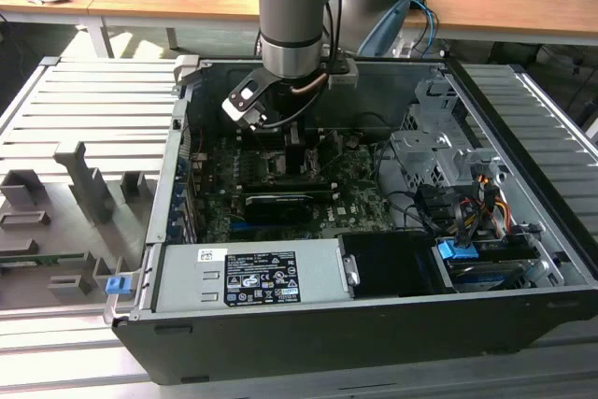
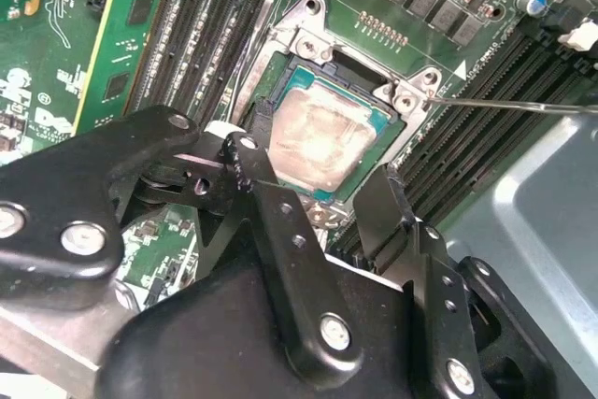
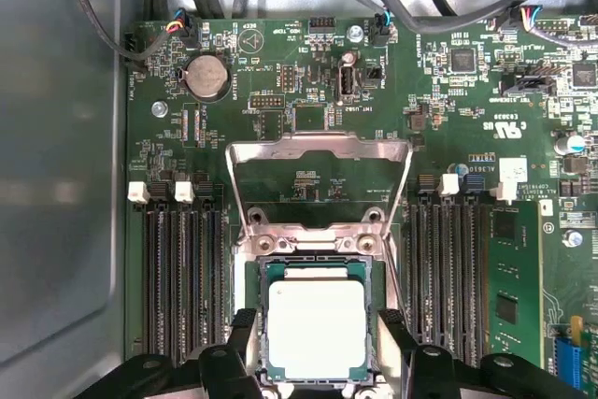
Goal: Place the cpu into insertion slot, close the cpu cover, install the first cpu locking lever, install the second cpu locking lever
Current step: 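Place the cpu into insertion slot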
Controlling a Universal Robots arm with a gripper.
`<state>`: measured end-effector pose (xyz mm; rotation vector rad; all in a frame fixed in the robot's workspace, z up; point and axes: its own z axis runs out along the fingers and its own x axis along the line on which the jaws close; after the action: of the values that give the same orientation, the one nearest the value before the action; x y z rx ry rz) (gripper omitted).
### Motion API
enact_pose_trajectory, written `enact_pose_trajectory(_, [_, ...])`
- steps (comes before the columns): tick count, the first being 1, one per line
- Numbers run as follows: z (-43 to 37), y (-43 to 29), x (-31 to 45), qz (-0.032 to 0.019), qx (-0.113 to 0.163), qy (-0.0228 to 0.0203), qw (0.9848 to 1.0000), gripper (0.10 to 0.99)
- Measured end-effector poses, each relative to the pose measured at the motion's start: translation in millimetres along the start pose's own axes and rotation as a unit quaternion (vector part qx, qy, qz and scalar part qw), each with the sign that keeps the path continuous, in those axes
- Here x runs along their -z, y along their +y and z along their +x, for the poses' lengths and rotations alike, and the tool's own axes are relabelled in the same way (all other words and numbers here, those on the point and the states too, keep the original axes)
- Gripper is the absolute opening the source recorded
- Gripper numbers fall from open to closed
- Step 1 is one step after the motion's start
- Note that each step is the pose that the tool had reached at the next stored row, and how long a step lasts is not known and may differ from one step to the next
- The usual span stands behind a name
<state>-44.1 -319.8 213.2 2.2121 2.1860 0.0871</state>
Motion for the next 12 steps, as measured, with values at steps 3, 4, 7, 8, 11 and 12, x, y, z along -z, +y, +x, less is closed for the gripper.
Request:
enact_pose_trajectory(3, [0.0,0.1,2.0,0.0009,0.000,0.0000,1.0000,0.533])
enact_pose_trajectory(4, [0.1,0.2,2.5,0.0010,0.000,0.0000,1.0000,0.471])
enact_pose_trajectory(7, [0.1,0.3,3.8,0.0014,0.000,0.0000,1.0000,0.349])
enact_pose_trajectory(8, [0.1,0.3,4.4,0.0015,0.000,-0.0001,1.0000,0.290])
enact_pose_trajectory(11, [0.1,0.4,6.3,0.0018,0.000,0.0000,1.0000,0.110])
enact_pose_trajectory(12, [0.1,0.4,6.9,0.0018,0.000,0.0000,1.0000,0.106])
